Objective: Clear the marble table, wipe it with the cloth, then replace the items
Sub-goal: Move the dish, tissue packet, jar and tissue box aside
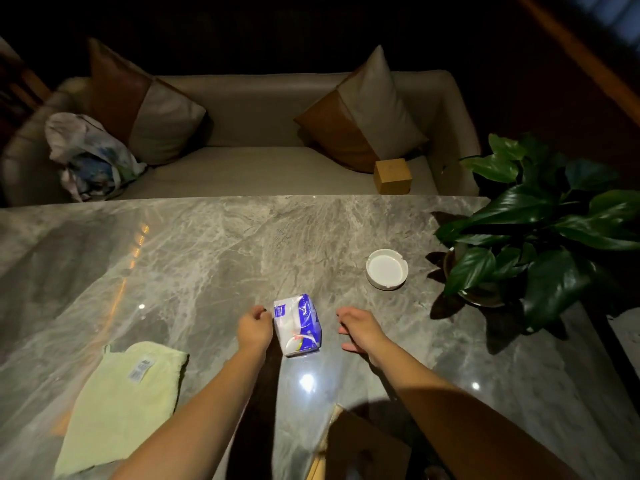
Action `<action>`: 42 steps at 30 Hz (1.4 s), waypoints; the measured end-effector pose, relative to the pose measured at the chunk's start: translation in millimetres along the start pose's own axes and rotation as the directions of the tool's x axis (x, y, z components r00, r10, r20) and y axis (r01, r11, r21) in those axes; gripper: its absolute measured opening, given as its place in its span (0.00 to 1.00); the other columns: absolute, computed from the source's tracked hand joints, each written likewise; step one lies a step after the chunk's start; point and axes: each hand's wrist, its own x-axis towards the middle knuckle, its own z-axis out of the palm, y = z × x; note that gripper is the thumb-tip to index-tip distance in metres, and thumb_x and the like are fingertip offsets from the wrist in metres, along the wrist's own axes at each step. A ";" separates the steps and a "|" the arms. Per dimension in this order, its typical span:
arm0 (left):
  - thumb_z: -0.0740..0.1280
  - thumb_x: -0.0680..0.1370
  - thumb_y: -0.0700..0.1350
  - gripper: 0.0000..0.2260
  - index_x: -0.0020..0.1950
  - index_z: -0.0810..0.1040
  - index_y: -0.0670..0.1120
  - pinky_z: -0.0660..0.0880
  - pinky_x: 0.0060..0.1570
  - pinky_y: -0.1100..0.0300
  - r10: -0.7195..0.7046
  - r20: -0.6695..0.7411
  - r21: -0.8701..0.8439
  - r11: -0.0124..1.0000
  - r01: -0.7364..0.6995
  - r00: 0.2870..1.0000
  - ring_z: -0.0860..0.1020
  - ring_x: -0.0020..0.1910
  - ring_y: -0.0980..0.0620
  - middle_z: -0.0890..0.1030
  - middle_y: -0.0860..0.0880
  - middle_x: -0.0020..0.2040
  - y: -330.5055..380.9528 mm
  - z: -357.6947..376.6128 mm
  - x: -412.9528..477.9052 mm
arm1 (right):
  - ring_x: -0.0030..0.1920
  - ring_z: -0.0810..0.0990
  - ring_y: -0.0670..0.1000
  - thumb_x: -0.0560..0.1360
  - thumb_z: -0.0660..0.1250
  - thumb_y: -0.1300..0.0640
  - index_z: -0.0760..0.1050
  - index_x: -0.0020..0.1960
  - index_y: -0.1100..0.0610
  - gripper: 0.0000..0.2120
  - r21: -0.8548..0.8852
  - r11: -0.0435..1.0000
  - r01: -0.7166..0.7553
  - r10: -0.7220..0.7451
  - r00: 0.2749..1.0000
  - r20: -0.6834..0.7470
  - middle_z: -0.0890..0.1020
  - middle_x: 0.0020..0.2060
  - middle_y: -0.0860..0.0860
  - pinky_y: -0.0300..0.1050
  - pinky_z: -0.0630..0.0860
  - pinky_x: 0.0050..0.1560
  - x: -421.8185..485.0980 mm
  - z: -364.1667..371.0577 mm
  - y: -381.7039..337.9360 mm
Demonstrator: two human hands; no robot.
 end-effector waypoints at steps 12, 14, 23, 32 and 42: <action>0.63 0.76 0.35 0.13 0.44 0.82 0.51 0.78 0.54 0.44 0.036 0.317 -0.096 0.995 -0.006 0.948 0.82 0.49 0.42 0.84 0.44 0.47 -2.0 56.6 -64.6 | 0.29 0.74 0.41 0.79 0.58 0.63 0.78 0.57 0.64 0.12 -0.092 0.990 0.105 -0.111 0.992 -0.065 0.80 0.36 0.53 0.29 0.65 0.24 -20.6 -27.0 23.2; 0.64 0.76 0.35 0.12 0.44 0.82 0.51 0.78 0.55 0.43 0.034 0.362 -0.086 0.996 -0.002 0.931 0.82 0.50 0.42 0.84 0.44 0.47 3.1 70.3 -74.1 | 0.24 0.71 0.40 0.79 0.58 0.65 0.80 0.52 0.66 0.11 -0.068 0.993 0.099 -0.108 0.985 -0.133 0.77 0.28 0.49 0.30 0.64 0.23 -20.4 -41.7 26.5; 0.61 0.74 0.33 0.16 0.38 0.81 0.52 0.79 0.49 0.47 0.014 0.473 -0.006 1.000 -0.012 0.881 0.80 0.41 0.46 0.82 0.45 0.39 19.5 117.9 -104.4 | 0.40 0.81 0.52 0.78 0.60 0.64 0.80 0.54 0.64 0.11 0.008 0.997 0.080 -0.074 0.949 -0.306 0.83 0.46 0.59 0.42 0.78 0.42 -19.5 -91.5 38.7; 0.61 0.75 0.33 0.14 0.42 0.83 0.46 0.79 0.46 0.48 0.016 0.487 0.052 0.998 -0.047 0.873 0.79 0.37 0.47 0.82 0.46 0.37 13.7 120.7 -105.2 | 0.46 0.82 0.53 0.78 0.62 0.61 0.80 0.53 0.61 0.09 -0.062 0.996 0.071 -0.089 0.922 -0.376 0.83 0.48 0.58 0.40 0.78 0.43 -18.6 -96.3 50.9; 0.67 0.76 0.48 0.12 0.34 0.76 0.45 0.71 0.35 0.61 -0.080 0.681 0.475 0.805 -0.356 0.728 0.75 0.34 0.49 0.78 0.48 0.31 9.7 77.7 -104.2 | 0.33 0.75 0.51 0.78 0.61 0.61 0.74 0.40 0.56 0.09 -0.110 0.994 0.017 -0.054 0.940 -0.338 0.76 0.34 0.53 0.36 0.69 0.29 -65.0 -110.9 81.6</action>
